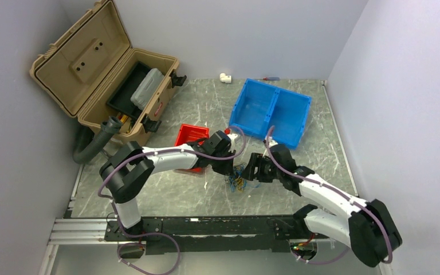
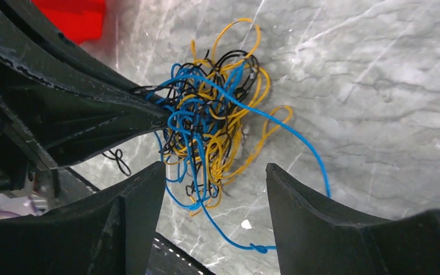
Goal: Untangle the cables
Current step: Untie the cable.
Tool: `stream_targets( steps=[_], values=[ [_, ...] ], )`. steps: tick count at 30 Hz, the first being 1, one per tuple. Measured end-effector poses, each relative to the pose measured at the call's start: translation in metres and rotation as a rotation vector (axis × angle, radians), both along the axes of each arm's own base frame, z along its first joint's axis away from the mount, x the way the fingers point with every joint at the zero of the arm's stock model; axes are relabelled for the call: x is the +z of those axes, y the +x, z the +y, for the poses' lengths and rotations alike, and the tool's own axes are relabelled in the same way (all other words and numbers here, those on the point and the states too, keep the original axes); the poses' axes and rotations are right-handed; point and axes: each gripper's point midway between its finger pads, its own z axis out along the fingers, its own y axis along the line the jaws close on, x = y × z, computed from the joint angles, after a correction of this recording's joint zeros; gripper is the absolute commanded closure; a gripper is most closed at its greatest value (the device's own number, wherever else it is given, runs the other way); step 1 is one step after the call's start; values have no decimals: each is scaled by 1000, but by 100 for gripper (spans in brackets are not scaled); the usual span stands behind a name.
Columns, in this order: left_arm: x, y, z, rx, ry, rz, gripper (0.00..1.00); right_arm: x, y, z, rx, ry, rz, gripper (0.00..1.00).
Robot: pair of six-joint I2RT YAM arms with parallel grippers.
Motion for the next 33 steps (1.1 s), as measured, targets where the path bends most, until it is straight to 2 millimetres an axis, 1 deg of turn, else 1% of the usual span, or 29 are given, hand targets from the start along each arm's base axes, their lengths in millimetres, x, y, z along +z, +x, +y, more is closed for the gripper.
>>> stream_targets(
  steps=[3, 6, 8, 10, 14, 16, 19, 23, 25, 26, 29, 33],
  values=[
    [-4, 0, -2, -1, -4, 10, 100, -7, -5, 9, 46, -75, 15, 35],
    [-4, -1, -2, -2, -6, 13, 100, -5, -3, 20, 73, -155, -2, 39],
    [-4, -1, -2, -1, -6, 12, 100, -6, 0, 23, 72, -208, -12, 40],
    [-5, 0, -1, 3, 1, 11, 100, -12, 1, 23, 63, -277, -14, 42],
    [-8, 1, 4, 18, 33, 9, 100, -34, -1, 16, 38, -443, 14, 42],
    [-10, 1, 6, 31, 55, 8, 100, -37, 1, 17, 16, -490, 14, 43],
    [-11, 7, 15, 81, 108, -4, 100, -38, 11, 16, -55, -543, 10, 42],
    [-14, 17, 36, 144, 222, -42, 100, -43, 19, 6, -162, -607, 13, 39],
    [-15, 19, 44, 157, 274, -68, 100, -43, 20, 3, -198, -622, 14, 29],
    [-14, 19, 46, 157, 298, -82, 100, -42, 19, 0, -221, -628, 14, 28],
    [-10, 21, 52, 165, 350, -122, 100, -40, 19, -11, -310, -637, 27, 28],
    [-11, 26, 80, 207, 471, -165, 100, -30, 19, -40, -425, -688, 26, 28]
  ],
)
